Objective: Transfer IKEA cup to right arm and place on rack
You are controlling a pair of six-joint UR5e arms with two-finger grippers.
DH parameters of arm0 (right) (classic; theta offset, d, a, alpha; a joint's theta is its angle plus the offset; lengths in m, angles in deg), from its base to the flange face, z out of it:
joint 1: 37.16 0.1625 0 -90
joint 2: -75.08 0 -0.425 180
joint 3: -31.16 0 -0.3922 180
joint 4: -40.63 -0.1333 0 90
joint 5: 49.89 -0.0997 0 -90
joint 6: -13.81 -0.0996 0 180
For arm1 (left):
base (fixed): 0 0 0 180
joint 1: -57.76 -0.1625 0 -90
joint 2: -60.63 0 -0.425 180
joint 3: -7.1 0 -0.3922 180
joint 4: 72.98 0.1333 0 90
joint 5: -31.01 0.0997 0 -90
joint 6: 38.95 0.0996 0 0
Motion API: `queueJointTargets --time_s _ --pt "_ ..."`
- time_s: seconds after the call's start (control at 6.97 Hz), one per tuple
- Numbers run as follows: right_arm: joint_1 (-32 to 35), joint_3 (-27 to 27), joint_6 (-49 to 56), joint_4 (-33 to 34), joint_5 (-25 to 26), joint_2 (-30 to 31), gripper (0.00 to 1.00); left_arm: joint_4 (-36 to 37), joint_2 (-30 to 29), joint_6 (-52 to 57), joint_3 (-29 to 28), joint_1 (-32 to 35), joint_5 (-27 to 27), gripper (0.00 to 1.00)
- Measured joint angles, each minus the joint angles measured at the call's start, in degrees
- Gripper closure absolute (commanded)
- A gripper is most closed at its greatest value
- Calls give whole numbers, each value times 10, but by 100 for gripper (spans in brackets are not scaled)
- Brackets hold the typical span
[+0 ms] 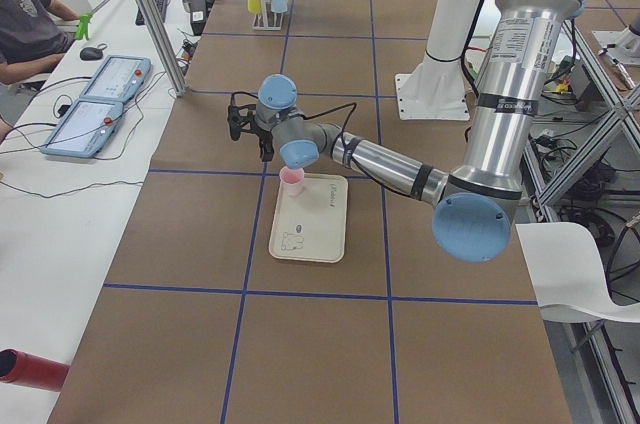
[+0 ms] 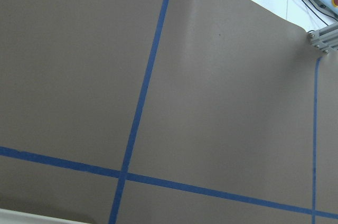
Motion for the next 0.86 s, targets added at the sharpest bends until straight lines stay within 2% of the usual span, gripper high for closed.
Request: queueJointTargets --time_s 0.29,0.57,0.86 --pt "10 11 0 4 -17 -8 1 34 30 50 2 -2 4 3" --pt "12 24 -5 5 -35 -6 1 98 34 69 4 -21 30 10" --pt "13 37 -12 6 -44 -1 1 154 33 91 11 -60 41 10"
